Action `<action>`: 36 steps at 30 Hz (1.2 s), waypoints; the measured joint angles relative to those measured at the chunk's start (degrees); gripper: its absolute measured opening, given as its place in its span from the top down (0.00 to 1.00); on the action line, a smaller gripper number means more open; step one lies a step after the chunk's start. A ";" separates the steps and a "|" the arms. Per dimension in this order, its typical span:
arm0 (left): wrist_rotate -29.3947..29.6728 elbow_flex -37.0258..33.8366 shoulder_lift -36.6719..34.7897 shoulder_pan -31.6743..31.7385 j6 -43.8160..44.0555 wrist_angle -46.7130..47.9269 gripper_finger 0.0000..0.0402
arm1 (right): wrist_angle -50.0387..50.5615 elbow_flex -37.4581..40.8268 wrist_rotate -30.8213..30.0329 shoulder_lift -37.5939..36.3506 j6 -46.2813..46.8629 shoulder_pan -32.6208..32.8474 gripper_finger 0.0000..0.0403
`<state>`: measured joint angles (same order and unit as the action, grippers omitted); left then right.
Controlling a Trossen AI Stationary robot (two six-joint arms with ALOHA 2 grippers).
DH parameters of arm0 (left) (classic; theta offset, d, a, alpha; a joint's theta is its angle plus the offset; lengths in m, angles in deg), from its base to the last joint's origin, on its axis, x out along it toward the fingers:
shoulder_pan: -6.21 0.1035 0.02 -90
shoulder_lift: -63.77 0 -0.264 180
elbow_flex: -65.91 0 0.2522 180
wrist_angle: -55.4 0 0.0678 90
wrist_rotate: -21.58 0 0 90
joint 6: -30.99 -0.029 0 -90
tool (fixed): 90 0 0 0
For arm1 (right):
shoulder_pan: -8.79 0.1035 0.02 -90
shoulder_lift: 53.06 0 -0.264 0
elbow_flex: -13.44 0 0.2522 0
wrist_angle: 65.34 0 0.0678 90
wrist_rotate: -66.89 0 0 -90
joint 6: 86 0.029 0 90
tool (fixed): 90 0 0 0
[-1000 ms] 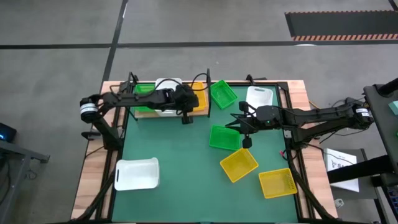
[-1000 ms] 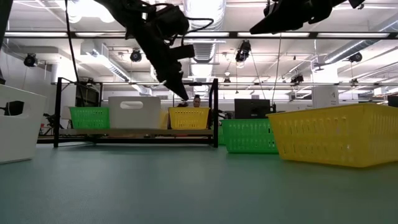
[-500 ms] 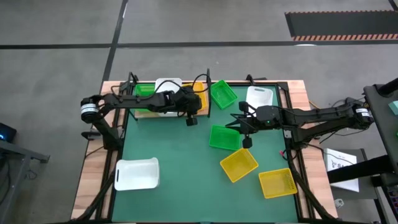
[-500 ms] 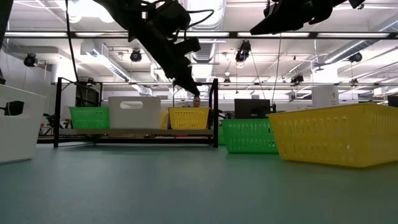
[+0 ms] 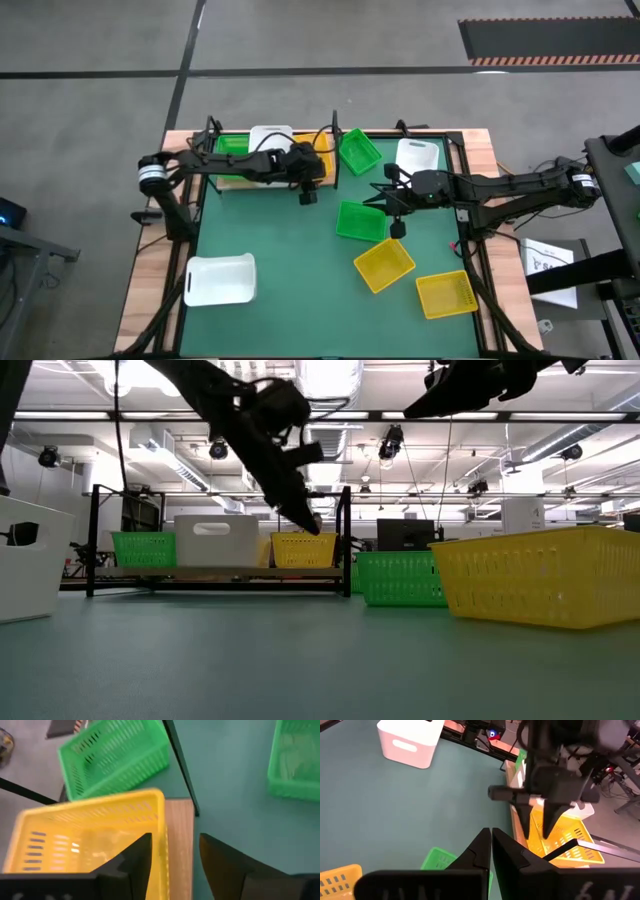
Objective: Stack baskets on shelf by color
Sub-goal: Put the left yellow bin on the shelf
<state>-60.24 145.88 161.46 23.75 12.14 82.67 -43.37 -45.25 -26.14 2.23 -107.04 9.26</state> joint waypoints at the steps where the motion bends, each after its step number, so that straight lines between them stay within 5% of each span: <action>1: 0.05 0.02 0.76 0.10 -0.02 0.01 0.65 | 0.01 0.00 0.00 0.00 0.00 0.00 0.98; 18: 1.14 0.16 -0.21 -0.17 -4.09 3.72 0.88 | 0.02 0.00 0.00 0.00 0.01 0.00 0.98; 36: 3.09 1.25 -2.09 -0.21 -5.09 6.41 0.89 | 0.02 0.00 0.00 0.00 0.44 0.00 0.98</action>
<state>-57.15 147.13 159.37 23.53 7.06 89.09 -43.35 -45.25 -26.14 2.23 -106.60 9.26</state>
